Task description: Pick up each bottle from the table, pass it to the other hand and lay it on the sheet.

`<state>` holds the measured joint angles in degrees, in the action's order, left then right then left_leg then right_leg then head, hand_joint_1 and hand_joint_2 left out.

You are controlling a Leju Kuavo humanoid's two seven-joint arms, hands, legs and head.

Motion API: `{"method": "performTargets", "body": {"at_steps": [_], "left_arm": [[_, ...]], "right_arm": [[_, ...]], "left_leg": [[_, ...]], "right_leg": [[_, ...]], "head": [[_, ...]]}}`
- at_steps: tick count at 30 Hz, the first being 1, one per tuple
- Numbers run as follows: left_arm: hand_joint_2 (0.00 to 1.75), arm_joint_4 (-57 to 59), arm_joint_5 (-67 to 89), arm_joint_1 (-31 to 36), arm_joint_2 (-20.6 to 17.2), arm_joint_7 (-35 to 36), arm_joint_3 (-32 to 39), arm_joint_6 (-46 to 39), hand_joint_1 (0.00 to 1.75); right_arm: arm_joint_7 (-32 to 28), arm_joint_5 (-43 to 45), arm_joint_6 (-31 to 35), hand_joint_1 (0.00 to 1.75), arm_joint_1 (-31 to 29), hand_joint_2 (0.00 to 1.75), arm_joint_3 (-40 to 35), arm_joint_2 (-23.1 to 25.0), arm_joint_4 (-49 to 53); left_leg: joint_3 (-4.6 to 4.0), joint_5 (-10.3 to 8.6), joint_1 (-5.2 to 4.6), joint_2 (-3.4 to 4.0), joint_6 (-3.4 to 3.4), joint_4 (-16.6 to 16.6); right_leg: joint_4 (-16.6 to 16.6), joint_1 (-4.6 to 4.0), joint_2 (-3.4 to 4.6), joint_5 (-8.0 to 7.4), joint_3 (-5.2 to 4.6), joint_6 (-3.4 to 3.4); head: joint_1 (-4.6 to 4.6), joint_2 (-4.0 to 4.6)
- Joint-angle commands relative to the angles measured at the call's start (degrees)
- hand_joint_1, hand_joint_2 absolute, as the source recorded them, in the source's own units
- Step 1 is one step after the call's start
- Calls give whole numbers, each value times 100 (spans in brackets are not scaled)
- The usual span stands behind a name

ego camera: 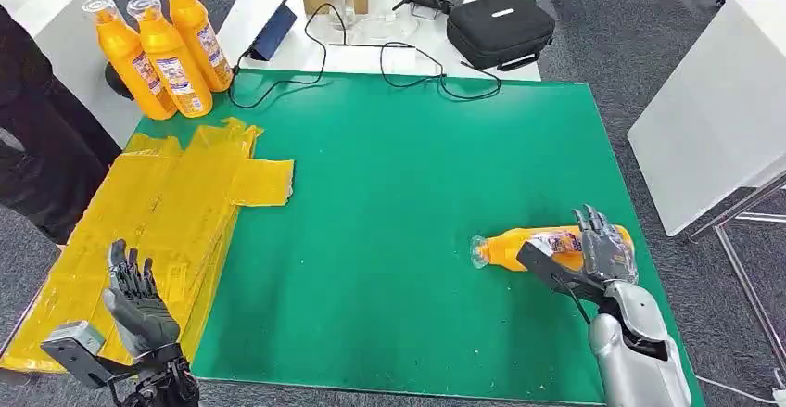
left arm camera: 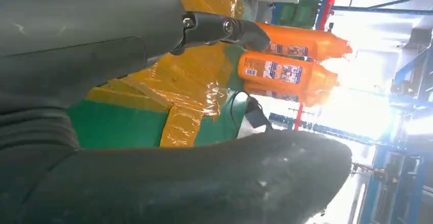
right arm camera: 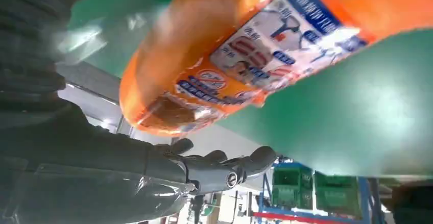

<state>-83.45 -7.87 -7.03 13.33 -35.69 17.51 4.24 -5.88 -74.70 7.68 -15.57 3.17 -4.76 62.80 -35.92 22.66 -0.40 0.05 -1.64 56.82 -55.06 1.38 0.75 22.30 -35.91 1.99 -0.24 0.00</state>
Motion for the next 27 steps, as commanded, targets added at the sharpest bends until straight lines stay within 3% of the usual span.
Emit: {"method": "performTargets", "body": {"at_steps": [1,5,6,7,12,14,22,23,27], "left_arm": [[0,350,-106,217,-48,33,18,-5,0],[0,445,-205,324,-111,76,-122,-9,0],[0,455,-226,343,-128,83,-176,-31,0],[0,594,-289,497,-157,159,-319,15,0],[0,901,-448,719,-315,116,-548,-90,0],[0,928,-523,696,-362,85,-562,-89,0],[0,1071,-695,793,-488,-1,-659,-8,0],[0,1071,-695,793,-488,-1,-659,-8,0],[0,1082,-699,792,-488,-4,-666,-7,0]], "right_arm": [[-14,-271,-384,0,-721,175,-151,-138,-1179],[212,-585,-1002,0,-1250,175,-485,-499,-2243],[224,-646,-1059,175,-1363,175,-554,-577,-2431],[381,-902,-1908,175,-1716,175,-824,-922,-3037],[-186,-679,-2307,175,-1639,175,-1114,-1699,-2982],[-304,-323,-2662,175,-1341,175,-1340,-2110,-2451],[83,1642,-3826,175,339,175,-1642,-3924,141],[83,1642,-3826,175,339,175,-1642,-3924,141],[174,1696,-3851,175,346,175,-1681,-3893,205]], "left_leg": [[21,7,3,7,11,0],[35,13,6,7,16,5],[21,4,4,2,9,-1],[27,7,4,1,12,2],[44,-8,3,-42,3,3],[48,-17,6,-93,-3,4],[46,-16,-5,-130,-23,7],[46,-8,-4,-145,-24,11],[45,4,-11,-92,-26,8]], "right_leg": [[2,-4,2,3,19,-11],[1,-8,0,7,33,-17],[5,-5,-3,0,21,-10],[4,-6,-4,3,27,-12],[11,-6,-49,0,49,-2],[17,-10,-92,10,71,-4],[34,1,-130,15,94,10],[30,0,-145,26,102,12],[33,10,-89,17,96,20]], "head": [[0,0],[-2,0],[0,0],[0,0],[-2,0],[0,0],[0,0],[-2,0],[-2,0]]}}
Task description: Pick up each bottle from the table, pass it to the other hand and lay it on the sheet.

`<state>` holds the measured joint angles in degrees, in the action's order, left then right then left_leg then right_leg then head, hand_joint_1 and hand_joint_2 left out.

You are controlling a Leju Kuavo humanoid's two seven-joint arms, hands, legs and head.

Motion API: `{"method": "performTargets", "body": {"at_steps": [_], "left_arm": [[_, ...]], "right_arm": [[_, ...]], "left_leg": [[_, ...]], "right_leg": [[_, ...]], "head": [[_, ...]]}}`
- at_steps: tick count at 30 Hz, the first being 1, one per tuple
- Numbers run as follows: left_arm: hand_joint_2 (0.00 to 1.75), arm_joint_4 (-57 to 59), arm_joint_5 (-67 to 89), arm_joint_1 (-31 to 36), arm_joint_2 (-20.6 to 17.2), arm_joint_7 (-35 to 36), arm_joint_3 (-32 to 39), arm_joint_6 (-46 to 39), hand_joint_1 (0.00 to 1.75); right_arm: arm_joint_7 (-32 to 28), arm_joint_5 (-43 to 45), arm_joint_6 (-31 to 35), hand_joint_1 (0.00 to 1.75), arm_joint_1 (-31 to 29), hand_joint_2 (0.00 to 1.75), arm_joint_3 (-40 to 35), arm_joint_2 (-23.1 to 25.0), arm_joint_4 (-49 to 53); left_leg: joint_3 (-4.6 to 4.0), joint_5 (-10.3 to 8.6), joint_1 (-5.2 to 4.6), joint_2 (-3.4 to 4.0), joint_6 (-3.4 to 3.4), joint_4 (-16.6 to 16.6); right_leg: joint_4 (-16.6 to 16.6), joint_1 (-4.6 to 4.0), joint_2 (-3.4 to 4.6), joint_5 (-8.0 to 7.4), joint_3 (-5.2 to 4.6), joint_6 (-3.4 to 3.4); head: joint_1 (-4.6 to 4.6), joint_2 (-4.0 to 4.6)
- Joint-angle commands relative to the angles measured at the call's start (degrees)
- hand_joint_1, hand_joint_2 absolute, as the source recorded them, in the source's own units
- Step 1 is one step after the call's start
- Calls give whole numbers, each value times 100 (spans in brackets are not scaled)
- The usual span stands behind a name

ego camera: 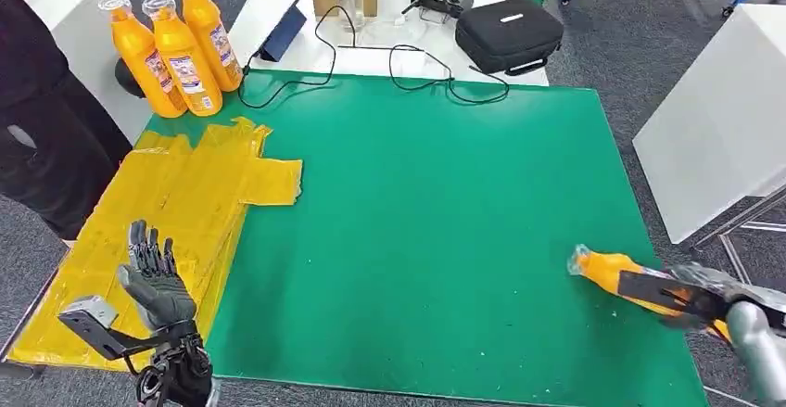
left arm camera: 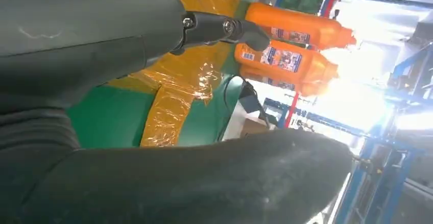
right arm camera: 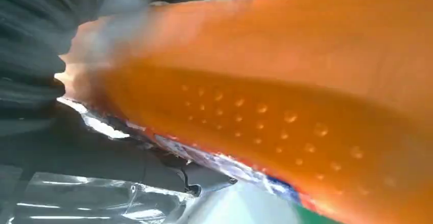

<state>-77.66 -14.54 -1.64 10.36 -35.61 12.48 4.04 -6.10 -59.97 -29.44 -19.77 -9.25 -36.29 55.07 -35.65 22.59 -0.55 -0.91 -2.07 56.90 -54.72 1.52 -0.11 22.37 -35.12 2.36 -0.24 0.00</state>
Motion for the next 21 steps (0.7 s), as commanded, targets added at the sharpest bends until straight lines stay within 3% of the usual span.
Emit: {"method": "performTargets", "body": {"at_steps": [1,3,8,12,16,18,19,21], "left_arm": [[0,503,-33,252,-190,-13,-163,13,0],[0,500,-33,250,-190,-13,-164,13,0],[0,500,-33,250,-190,-13,-164,13,0],[0,541,-25,246,-210,-25,-190,-5,0],[0,475,74,223,-288,96,-339,135,0],[0,306,7,177,-263,160,-427,336,0],[175,242,-20,160,-241,250,-484,409,0],[175,103,9,133,-160,334,-632,523,0]], "right_arm": [[196,222,-139,175,766,175,-439,-741,978],[209,222,-142,175,745,175,-456,-726,969],[209,222,-142,175,745,175,-456,-726,969],[336,978,208,175,1000,175,-246,-752,1220],[-120,1993,705,175,1084,175,177,-7,1751],[-288,2425,1003,175,1063,175,166,599,2388],[-324,2580,1123,175,988,175,90,903,2632],[-276,2982,1353,175,666,175,-315,1413,2960]], "left_leg": [[13,15,-1,14,14,-2],[28,30,3,49,20,3],[22,16,0,46,6,-5],[21,16,1,45,4,-3],[37,23,6,58,15,-7],[36,26,7,78,18,-9],[25,21,8,80,13,-10],[26,25,14,108,16,-10]], "right_leg": [[1,-2,8,3,6,-12],[-2,-6,28,5,10,-20],[6,-3,25,-2,0,-8],[6,-5,24,0,3,-8],[11,-10,37,2,16,-18],[10,-11,57,-2,12,-22],[13,-12,59,-8,4,-16],[13,-17,89,-15,-3,-19]], "head": [[-4,0],[-2,0],[-2,0],[-2,0],[-2,0],[-4,0],[0,0],[-2,0]]}}
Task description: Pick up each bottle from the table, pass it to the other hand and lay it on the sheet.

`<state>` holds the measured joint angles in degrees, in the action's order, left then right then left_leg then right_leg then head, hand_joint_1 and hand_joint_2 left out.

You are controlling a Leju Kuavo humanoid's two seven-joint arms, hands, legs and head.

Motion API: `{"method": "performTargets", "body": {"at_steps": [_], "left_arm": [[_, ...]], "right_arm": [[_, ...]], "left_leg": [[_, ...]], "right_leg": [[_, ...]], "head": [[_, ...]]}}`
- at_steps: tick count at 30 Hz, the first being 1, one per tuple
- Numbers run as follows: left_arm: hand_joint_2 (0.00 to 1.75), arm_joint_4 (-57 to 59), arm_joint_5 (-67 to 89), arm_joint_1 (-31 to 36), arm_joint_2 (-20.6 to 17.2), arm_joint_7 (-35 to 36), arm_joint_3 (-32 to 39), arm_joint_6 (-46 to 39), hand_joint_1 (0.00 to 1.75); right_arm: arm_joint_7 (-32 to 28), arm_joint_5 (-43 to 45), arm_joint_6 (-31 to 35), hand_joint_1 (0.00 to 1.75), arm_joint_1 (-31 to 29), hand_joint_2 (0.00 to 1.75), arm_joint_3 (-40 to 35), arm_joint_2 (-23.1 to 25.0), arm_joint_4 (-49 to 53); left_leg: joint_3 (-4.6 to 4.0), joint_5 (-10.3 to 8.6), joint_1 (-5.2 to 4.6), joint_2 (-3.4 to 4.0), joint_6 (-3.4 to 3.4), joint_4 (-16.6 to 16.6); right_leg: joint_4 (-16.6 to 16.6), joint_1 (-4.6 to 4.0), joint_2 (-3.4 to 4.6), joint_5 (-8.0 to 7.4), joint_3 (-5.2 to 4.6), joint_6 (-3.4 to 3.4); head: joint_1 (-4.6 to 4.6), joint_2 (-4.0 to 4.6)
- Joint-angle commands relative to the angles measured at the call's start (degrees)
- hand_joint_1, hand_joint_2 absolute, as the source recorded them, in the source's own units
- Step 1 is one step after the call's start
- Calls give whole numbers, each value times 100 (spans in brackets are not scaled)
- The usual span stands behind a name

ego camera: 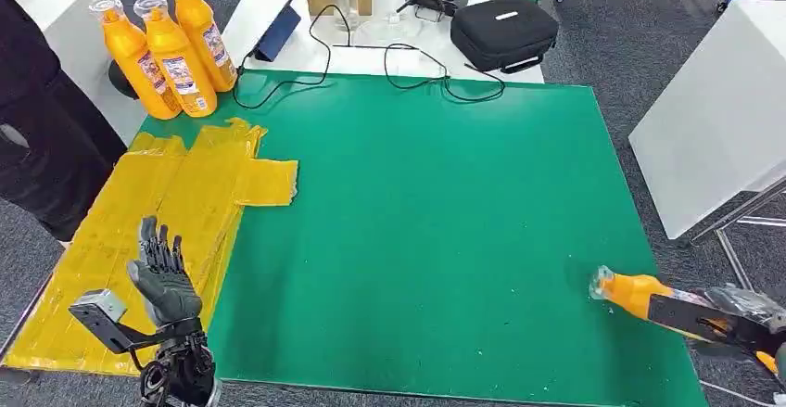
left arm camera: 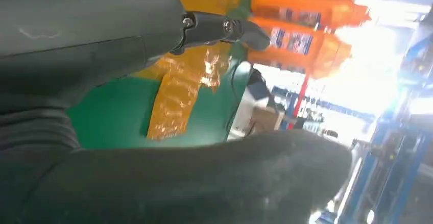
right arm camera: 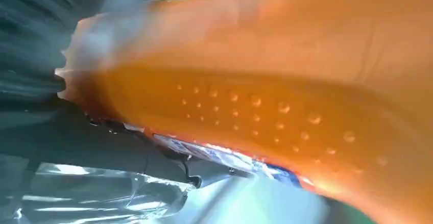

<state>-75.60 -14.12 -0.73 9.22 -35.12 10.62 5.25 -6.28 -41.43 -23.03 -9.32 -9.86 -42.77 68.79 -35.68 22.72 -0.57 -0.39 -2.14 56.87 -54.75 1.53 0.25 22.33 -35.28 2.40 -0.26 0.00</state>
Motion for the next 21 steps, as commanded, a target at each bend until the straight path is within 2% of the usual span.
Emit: {"method": "performTargets", "body": {"at_steps": [1,2,3,5,7,9,12,14,19,21], "left_arm": [[175,-157,-48,20,3,312,-551,512,0],[175,-379,-42,-116,40,277,-812,858,0],[175,-538,13,-210,79,281,-1031,904,0],[175,-658,-8,-258,28,263,-1353,744,0],[175,-631,-60,-241,-81,225,-1471,653,0],[175,-525,-104,-228,-143,214,-1468,618,0],[175,-515,-135,-259,-162,185,-1429,594,0],[175,-600,-143,-316,-161,184,-1446,598,0],[175,-755,-223,-285,-162,294,-1946,648,0],[175,-734,-221,-164,-117,324,-2165,601,0]], "right_arm": [[-383,1338,827,175,-463,175,-357,2286,1727],[-689,1631,1127,175,-646,175,-678,2592,1973],[-599,1627,1248,175,-881,175,-945,2856,2131],[-158,1675,1395,175,-1489,175,-1445,3076,2085],[-74,1820,1527,175,-1816,175,-1636,3119,1984],[-94,1967,1566,175,-1957,175,-1662,3207,1892],[-106,1986,1589,175,-1963,175,-1708,3299,1775],[-165,2057,1638,175,-1917,175,-1737,3448,1648],[-333,2313,2092,175,-1970,175,-2196,4216,707],[-381,2378,2293,175,-1983,175,-2499,4718,-19]], "left_leg": [[37,14,18,75,30,-8],[26,10,15,78,24,-6],[39,18,20,94,35,-3],[33,18,25,116,35,1],[16,11,20,112,39,12],[17,6,17,114,41,7],[2,-18,18,58,37,-4],[18,-5,23,69,50,3],[3,-15,20,56,42,-6],[14,-8,26,61,50,-2]], "right_leg": [[13,-19,69,-12,13,-29],[9,-15,70,-14,1,-22],[4,-20,84,-11,7,-33],[-3,-27,111,-14,-6,-31],[-23,-20,108,-10,-24,-28],[-27,-17,108,-13,-29,-33],[-13,-17,58,-17,-31,-32],[-19,-22,67,-9,-16,-42],[-11,-19,62,-16,-22,-34],[-12,-25,65,-12,-15,-43]], "head": [[0,0],[0,0],[-2,0],[-2,0],[2,0],[-4,0],[0,0],[0,0],[0,0],[2,0]]}}
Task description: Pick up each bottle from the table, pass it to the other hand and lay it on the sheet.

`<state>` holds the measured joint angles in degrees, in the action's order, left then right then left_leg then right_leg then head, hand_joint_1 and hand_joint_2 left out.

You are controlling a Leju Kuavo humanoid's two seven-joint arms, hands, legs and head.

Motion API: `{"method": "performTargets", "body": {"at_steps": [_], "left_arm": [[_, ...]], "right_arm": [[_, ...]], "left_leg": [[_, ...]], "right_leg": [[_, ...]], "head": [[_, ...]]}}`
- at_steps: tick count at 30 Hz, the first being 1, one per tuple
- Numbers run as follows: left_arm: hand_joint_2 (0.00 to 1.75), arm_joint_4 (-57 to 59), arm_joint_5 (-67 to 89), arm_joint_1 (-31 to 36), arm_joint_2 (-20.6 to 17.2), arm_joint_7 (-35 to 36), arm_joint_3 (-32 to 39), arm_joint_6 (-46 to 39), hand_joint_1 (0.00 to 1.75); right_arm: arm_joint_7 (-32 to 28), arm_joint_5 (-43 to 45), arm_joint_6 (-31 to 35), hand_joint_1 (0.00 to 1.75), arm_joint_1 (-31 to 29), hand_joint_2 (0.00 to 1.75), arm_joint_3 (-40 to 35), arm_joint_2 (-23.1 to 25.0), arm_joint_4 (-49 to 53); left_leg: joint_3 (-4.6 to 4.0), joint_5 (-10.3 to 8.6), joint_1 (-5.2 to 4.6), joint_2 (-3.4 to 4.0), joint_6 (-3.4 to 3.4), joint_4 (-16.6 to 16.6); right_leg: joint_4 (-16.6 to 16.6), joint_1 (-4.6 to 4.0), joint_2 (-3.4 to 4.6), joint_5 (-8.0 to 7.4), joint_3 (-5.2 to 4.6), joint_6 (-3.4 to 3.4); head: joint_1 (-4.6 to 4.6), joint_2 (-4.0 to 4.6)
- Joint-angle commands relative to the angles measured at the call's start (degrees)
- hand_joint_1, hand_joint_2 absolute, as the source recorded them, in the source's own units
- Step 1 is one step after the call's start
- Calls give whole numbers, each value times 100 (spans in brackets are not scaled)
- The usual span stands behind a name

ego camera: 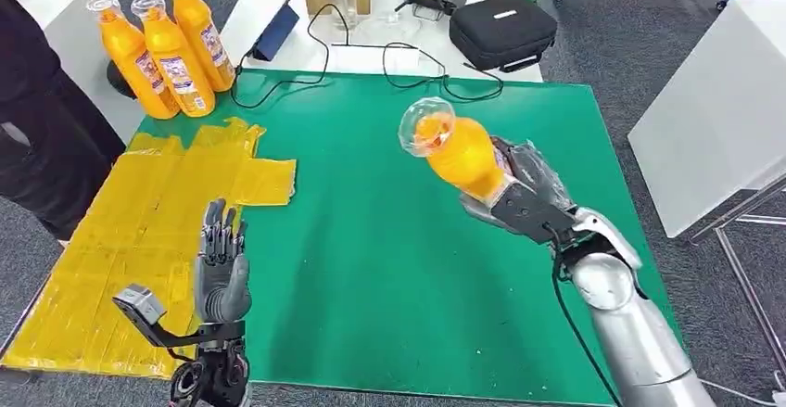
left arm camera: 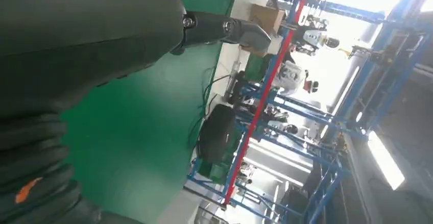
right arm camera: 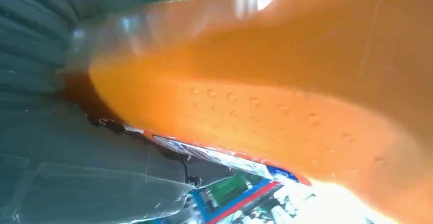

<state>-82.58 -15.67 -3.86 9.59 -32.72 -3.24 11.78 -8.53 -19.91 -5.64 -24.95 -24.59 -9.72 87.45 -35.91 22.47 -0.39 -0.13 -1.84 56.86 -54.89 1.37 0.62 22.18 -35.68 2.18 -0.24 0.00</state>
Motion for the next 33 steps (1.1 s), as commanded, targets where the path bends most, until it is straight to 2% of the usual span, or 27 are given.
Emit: {"method": "performTargets", "body": {"at_steps": [1,4,10,15,19,26,33], "left_arm": [[175,-32,-81,220,-152,99,-911,-61,0],[175,-39,-78,329,-145,171,-1069,-205,0],[175,-41,-78,326,-191,170,-1080,-199,0],[175,-212,-78,295,-213,236,-1163,-416,0],[175,-670,-51,42,-190,297,-1022,-622,0],[175,-954,-28,-181,-115,407,-977,-587,0],[175,-1022,31,-230,-113,491,-1063,-485,0]], "right_arm": [[-171,274,632,175,-425,175,-1194,1734,-2311],[-195,163,965,175,-358,175,-1496,2146,-2792],[-157,200,909,175,-342,175,-1457,2082,-2688],[-13,12,778,175,-231,175,-1715,2702,-3274],[14,-187,760,175,-198,175,-2059,2972,-3766],[103,-156,921,175,-145,175,-2388,2972,-3693],[367,-808,959,175,-12,175,-2385,2972,-3530]], "left_leg": [[39,17,8,38,21,-2],[42,18,11,42,27,-3],[19,8,13,10,22,0],[12,8,10,17,21,0],[22,14,12,23,28,-2],[13,12,15,15,24,1],[18,16,16,1,28,5]], "right_leg": [[2,-9,31,3,25,-22],[1,-13,33,3,23,-26],[-5,-11,0,9,5,-16],[-5,-7,11,7,0,-17],[-6,-10,16,11,5,-23],[-5,-12,7,11,-2,-20],[-9,-12,-9,19,6,-25]], "head": [[0,0],[0,0],[-2,0],[2,0],[2,0],[0,0],[0,0]]}}
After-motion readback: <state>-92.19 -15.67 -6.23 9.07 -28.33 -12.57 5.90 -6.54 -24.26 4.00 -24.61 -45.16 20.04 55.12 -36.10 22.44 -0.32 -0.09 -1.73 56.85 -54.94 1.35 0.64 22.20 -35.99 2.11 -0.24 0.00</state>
